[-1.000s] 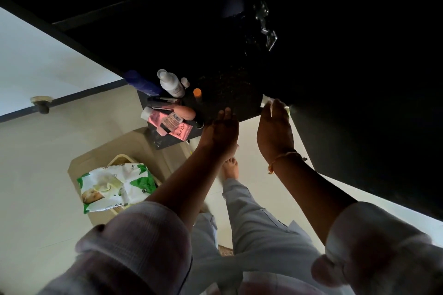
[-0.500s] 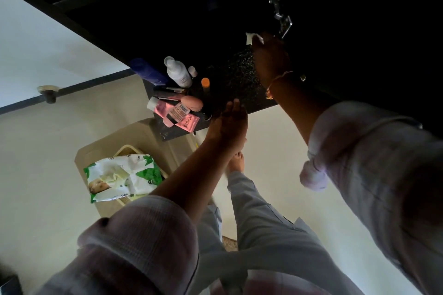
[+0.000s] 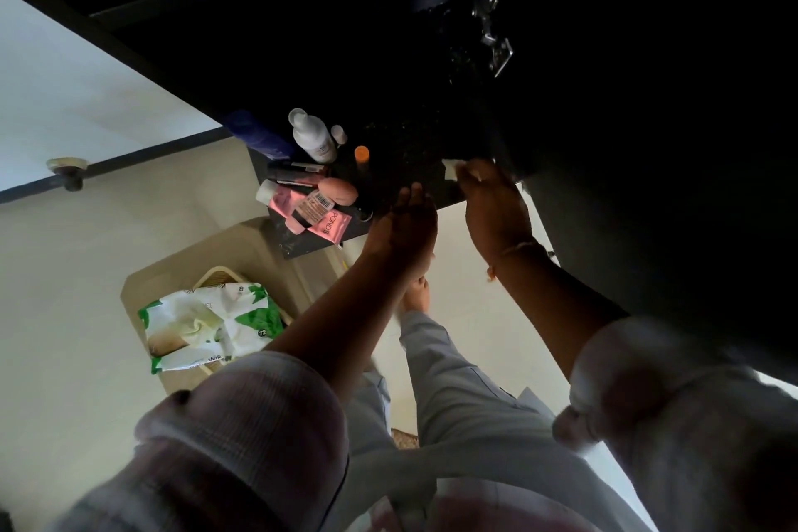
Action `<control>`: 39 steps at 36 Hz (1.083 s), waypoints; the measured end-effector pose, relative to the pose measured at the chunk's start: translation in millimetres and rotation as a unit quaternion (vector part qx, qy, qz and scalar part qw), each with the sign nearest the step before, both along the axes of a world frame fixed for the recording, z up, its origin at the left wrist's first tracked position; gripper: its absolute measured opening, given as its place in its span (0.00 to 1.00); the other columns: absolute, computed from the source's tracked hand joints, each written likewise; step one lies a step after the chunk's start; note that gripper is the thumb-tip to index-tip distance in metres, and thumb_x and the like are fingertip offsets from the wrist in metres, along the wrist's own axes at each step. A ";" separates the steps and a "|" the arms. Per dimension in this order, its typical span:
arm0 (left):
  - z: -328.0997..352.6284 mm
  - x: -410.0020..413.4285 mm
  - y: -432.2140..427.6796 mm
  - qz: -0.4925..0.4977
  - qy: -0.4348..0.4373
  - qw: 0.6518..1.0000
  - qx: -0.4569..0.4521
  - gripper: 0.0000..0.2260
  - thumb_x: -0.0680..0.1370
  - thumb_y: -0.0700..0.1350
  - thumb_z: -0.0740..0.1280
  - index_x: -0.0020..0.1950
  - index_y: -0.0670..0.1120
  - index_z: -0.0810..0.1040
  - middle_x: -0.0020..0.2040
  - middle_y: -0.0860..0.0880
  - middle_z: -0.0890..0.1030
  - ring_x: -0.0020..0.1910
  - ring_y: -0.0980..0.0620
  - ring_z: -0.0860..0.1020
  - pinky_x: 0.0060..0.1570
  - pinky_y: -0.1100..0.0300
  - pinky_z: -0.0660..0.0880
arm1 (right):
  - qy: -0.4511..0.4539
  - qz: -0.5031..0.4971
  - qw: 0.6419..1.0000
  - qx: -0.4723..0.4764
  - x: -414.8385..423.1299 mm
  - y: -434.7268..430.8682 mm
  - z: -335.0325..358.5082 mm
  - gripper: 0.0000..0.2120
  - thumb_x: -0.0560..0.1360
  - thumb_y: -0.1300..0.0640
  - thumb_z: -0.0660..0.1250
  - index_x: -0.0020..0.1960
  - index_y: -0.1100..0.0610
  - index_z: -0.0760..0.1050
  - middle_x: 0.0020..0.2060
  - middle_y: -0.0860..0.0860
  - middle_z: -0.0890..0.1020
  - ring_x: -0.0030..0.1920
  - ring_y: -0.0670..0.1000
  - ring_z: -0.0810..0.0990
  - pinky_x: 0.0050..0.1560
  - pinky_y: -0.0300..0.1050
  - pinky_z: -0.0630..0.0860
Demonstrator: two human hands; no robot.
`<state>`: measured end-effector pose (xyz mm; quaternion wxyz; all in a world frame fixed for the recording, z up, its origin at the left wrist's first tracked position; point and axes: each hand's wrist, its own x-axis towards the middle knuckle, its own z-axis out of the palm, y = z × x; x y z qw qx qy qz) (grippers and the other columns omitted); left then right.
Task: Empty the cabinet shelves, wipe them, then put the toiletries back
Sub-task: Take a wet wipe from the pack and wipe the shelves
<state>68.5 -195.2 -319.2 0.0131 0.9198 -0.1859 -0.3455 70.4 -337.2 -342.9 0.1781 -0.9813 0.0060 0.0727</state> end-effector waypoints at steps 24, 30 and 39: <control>-20.9 -45.0 10.1 0.071 -0.108 0.985 -0.115 0.34 0.75 0.43 0.68 0.76 0.33 0.56 0.77 0.34 0.57 0.77 0.37 0.56 0.75 0.44 0.56 | -0.028 0.066 0.997 0.029 -22.9 12.5 -1.9 0.11 0.81 0.52 0.61 0.60 0.49 0.78 0.57 0.49 0.79 0.61 0.50 0.76 0.63 0.48 0.73; -18.2 -51.2 8.2 0.081 -0.072 0.989 -0.098 0.33 0.80 0.44 0.61 0.77 0.34 0.47 0.78 0.34 0.48 0.78 0.38 0.47 0.76 0.45 0.49 | -0.002 0.031 1.000 0.004 -17.5 6.7 -6.1 0.22 0.75 0.68 0.58 0.67 0.57 0.74 0.62 0.55 0.75 0.62 0.57 0.71 0.61 0.52 0.72; -21.1 -43.1 10.7 0.098 -0.039 0.990 -0.097 0.33 0.80 0.43 0.62 0.77 0.34 0.48 0.79 0.35 0.46 0.78 0.39 0.45 0.77 0.47 0.48 | -0.047 -0.054 0.996 -0.058 105.3 11.9 -9.0 0.17 0.82 0.60 0.53 0.66 0.62 0.72 0.62 0.63 0.76 0.61 0.64 0.75 0.57 0.55 0.76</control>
